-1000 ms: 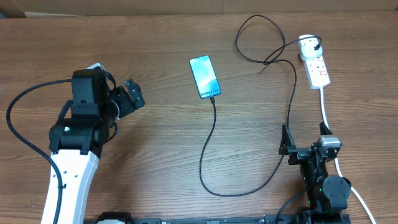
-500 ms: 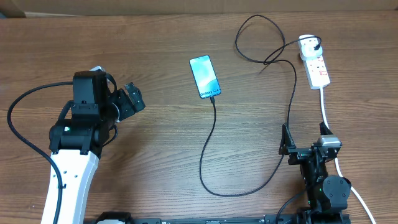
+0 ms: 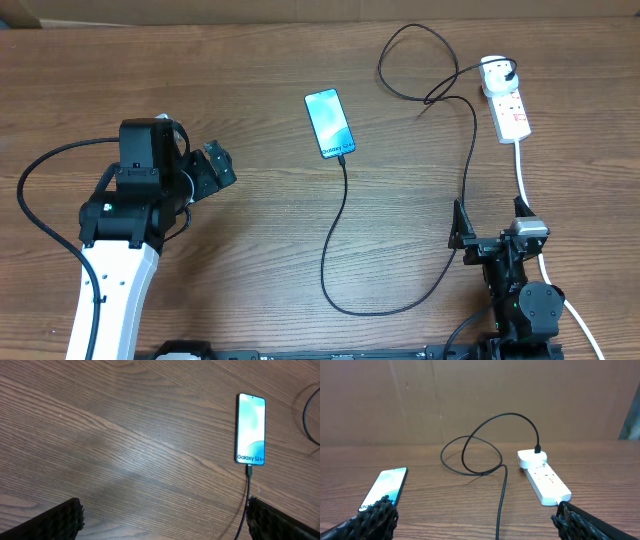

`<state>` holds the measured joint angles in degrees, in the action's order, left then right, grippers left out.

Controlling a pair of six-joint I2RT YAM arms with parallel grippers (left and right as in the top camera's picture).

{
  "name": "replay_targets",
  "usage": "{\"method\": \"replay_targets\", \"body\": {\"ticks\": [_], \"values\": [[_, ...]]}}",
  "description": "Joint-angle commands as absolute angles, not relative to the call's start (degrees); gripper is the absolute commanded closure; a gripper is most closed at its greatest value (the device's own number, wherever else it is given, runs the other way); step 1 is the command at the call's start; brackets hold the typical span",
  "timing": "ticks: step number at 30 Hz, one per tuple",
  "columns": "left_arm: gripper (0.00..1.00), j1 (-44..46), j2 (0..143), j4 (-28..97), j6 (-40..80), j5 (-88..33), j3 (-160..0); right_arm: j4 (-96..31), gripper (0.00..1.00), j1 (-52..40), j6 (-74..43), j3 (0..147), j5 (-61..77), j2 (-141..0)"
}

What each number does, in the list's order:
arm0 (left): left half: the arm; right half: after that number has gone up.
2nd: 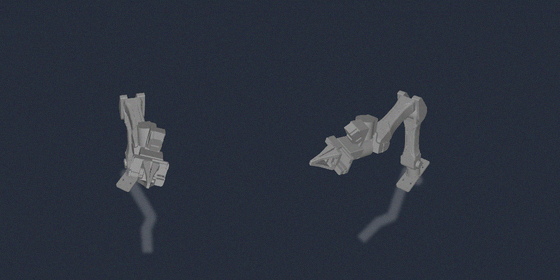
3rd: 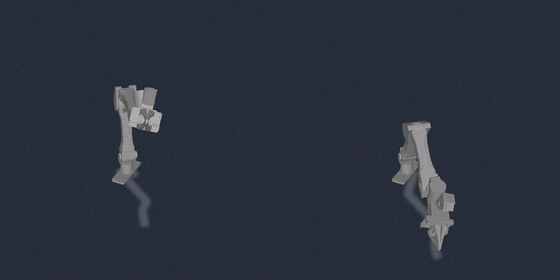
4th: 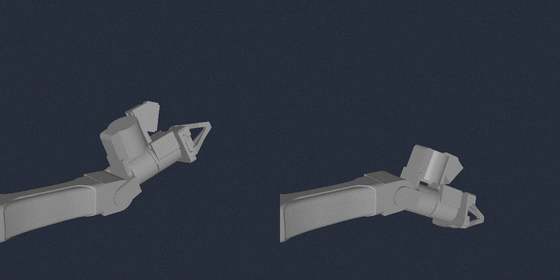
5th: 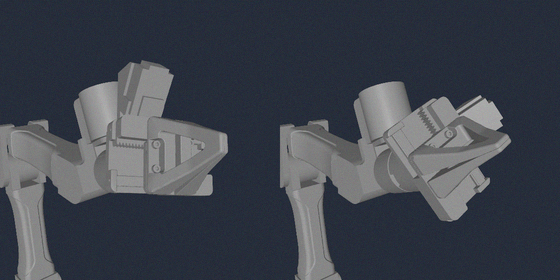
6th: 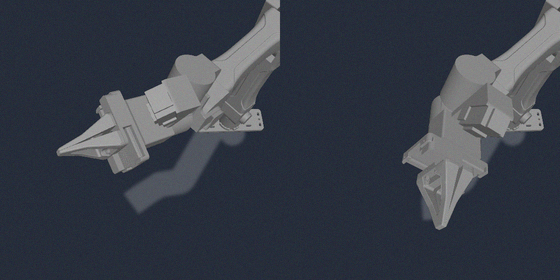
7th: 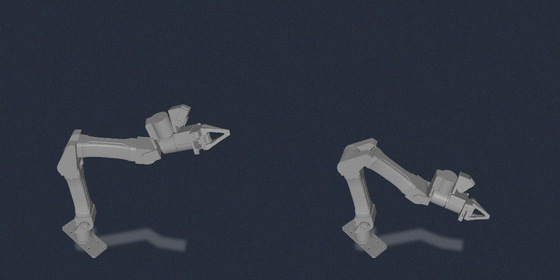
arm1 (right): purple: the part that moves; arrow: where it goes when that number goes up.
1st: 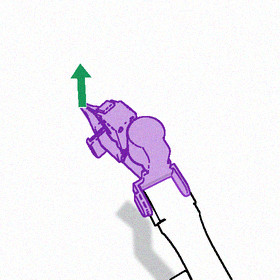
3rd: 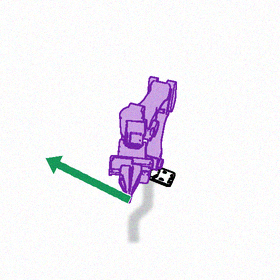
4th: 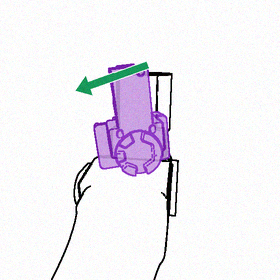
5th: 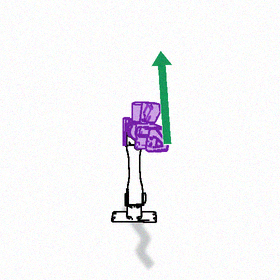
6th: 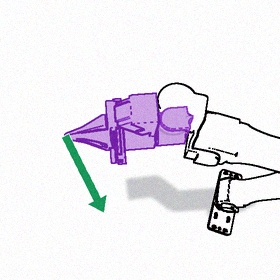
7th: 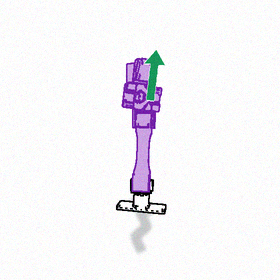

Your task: Plug charger to phone and switch on socket

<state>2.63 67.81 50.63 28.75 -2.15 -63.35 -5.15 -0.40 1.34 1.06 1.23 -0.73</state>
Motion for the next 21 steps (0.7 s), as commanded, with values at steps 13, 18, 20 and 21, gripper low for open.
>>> {"method": "replay_targets", "body": {"ticks": [13,18,20,21], "values": [[0.00,2.63,56.29,37.78,11.57,-10.87,-52.80,-4.86,0.00,-0.36,1.58,0.45,0.75,-0.16],[0.00,2.63,50.15,29.85,11.55,-12.34,-45.23,-4.84,0.00,-0.36,1.58,0.45,0.75,-0.16],[0.00,2.63,47.81,26.35,11.55,-12.34,-42.65,-4.86,0.00,-0.36,1.58,0.45,0.75,-0.16],[0.01,2.63,46.48,24.75,11.55,-12.34,-41.36,-4.84,0.00,-0.36,1.58,0.45,0.75,-0.16]]}}
